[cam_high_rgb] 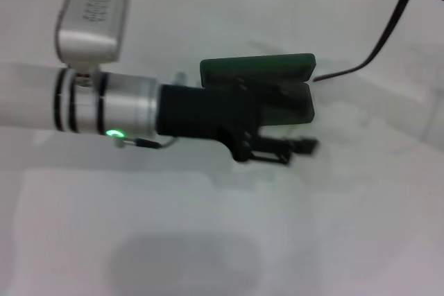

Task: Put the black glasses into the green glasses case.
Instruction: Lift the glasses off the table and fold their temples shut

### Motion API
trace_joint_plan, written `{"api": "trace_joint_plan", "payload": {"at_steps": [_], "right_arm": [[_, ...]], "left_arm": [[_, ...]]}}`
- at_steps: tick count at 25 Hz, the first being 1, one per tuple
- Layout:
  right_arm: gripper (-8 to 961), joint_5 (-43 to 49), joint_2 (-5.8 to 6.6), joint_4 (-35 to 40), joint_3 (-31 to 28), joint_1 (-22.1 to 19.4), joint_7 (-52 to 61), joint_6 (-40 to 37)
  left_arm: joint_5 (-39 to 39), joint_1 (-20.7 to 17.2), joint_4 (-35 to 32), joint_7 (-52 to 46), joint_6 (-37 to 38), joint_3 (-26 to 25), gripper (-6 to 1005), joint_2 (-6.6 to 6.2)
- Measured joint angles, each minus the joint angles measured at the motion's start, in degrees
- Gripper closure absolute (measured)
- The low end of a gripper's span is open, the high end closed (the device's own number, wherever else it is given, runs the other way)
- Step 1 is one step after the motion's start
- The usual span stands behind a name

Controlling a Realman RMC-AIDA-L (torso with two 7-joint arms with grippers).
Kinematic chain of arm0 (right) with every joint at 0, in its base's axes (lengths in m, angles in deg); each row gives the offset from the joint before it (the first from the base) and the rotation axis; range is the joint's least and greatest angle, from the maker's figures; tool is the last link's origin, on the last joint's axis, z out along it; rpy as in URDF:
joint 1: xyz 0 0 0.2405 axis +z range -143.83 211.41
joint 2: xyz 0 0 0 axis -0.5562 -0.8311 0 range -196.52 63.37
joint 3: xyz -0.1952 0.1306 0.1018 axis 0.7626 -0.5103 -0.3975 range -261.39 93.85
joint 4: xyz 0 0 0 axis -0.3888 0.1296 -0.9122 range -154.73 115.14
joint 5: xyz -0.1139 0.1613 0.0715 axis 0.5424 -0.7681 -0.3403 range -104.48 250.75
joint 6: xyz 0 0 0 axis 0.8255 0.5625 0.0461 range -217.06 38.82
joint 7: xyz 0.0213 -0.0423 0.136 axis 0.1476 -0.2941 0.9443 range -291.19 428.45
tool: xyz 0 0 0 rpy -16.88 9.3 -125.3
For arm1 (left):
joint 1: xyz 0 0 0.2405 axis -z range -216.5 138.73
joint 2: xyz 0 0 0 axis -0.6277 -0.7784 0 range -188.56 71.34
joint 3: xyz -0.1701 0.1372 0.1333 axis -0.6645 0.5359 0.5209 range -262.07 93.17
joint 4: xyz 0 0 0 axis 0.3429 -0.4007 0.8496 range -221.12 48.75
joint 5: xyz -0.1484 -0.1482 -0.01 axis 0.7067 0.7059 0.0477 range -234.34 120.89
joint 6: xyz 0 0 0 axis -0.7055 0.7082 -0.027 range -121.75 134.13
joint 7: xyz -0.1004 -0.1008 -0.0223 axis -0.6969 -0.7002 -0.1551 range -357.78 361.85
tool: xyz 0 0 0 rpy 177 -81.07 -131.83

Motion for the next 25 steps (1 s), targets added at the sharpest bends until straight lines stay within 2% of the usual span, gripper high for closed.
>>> {"api": "trace_joint_plan", "payload": {"at_steps": [1, 2, 6, 10, 19, 25], "right_arm": [[925, -0.2, -0.03, -1.0, 0.0, 0.6, -0.5, 0.2], [925, -0.5, -0.04, -2.2, 0.0, 1.2, -1.0, 0.2], [926, -1.0, -0.07, -8.7, -0.2, 4.4, -4.7, 0.9], [926, -1.0, -0.14, -11.8, 0.7, 6.0, -6.0, 1.1], [918, -1.0, -0.26, -14.3, 2.1, 6.9, -6.7, 0.8], [910, -0.4, -0.07, -14.6, 4.3, 6.1, -6.7, 0.7]], "left_arm": [[2.2, 1.4, 1.1, 0.2, 1.6, 2.9, 283, -0.05], [3.1, 1.9, 1.3, 0.3, 2.6, 3.7, 283, -0.10], [6.2, 2.6, 0.5, 0.4, 7.0, 4.1, 283, -0.19], [9.5, 2.7, 0.2, 0.5, 7.8, 3.8, 283, -0.29], [12.4, 3.1, 0.8, 0.3, 7.8, 4.0, 282, -0.22], [16.9, 1.7, 0.9, 0.1, 7.8, 3.2, 282, -0.63]]}}
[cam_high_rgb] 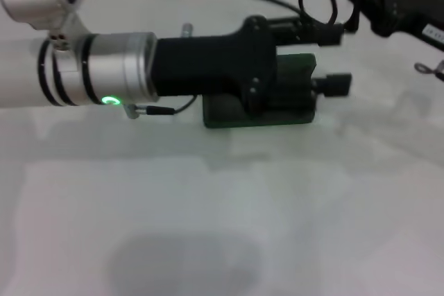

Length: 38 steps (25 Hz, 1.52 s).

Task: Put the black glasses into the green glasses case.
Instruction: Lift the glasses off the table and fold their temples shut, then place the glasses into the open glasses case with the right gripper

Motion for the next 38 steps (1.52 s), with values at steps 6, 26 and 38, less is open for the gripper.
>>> {"api": "trace_joint_plan", "payload": {"at_steps": [6, 26, 38], "right_arm": [[901, 0.7, 0.58, 1.0, 3.3, -1.8, 0.2, -1.3], [873, 8.0, 0.62, 6.9, 3.0, -7.3, -9.5, 1.1], [856, 13.9, -0.19, 19.3, 17.8, -7.9, -13.1, 22.7]], "left_arm": [[1.0, -1.2, 0.0, -0.3, 0.0, -3.0, 282, -0.14], [3.5, -9.1, -0.1, 1.3, -5.4, -12.4, 281, -2.76], [3.4, -11.7, 0.7, 4.4, -13.6, -14.7, 280, -2.67]]}}
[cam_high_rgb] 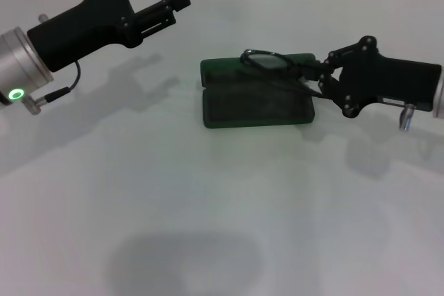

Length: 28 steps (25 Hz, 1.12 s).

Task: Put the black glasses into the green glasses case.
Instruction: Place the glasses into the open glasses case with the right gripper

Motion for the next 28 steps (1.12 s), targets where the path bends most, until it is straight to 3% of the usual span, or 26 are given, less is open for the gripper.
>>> {"api": "trace_joint_plan", "payload": {"at_steps": [5, 14, 23, 28], "right_arm": [[848, 0.0, 0.01, 5.2, 7.0, -2.0, -1.8, 7.7], [836, 0.1, 0.00, 12.7, 25.3, -3.2, -1.6, 30.9], [823, 0.1, 0.00, 14.5, 34.6, -2.7, -0.9, 43.4], [814, 0.4, 0.22, 15.8, 35.9, -3.1, 1.8, 42.8]], "left_arm": [[0.0, 0.9, 0.2, -0.9, -1.9, 0.2, 280, -0.18], [-2.3, 3.3, 0.2, -1.3, -3.4, 0.1, 280, -0.41], [-2.9, 4.1, 0.3, -1.1, -4.7, 0.3, 279, -0.27], [-2.9, 4.1, 0.3, -1.3, -4.7, 0.3, 279, -0.32]]}}
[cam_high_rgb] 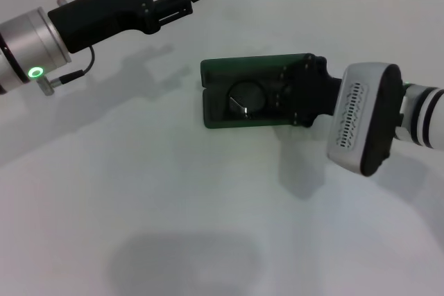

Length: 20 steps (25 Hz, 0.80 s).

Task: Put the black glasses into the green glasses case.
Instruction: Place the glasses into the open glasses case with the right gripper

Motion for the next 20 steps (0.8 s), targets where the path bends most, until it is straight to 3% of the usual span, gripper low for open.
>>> {"api": "trace_joint_plan", "payload": {"at_steps": [4, 8, 14, 20], "right_arm": [[803, 0.1, 0.37, 1.5, -3.3, -1.5, 2.6, -7.7], [802, 0.2, 0.43, 2.2, -11.9, -3.8, 5.7, -18.1], [800, 1.5, 0.62, -0.2, -19.5, -5.1, 13.7, -19.5], [799, 15.3, 0.66, -1.3, -25.4, -4.5, 28.8, -19.6]], "left_arm": [[0.0, -0.3, 0.0, -0.3, 0.0, 0.0, 279, -0.10], [-0.1, -0.1, 0.0, -0.3, 0.0, 0.0, 279, 0.17], [-0.2, 0.0, 0.2, -0.4, -0.1, 0.0, 278, 0.45], [-0.3, 0.1, 0.4, -0.4, -0.1, 0.1, 278, 0.99]]}}
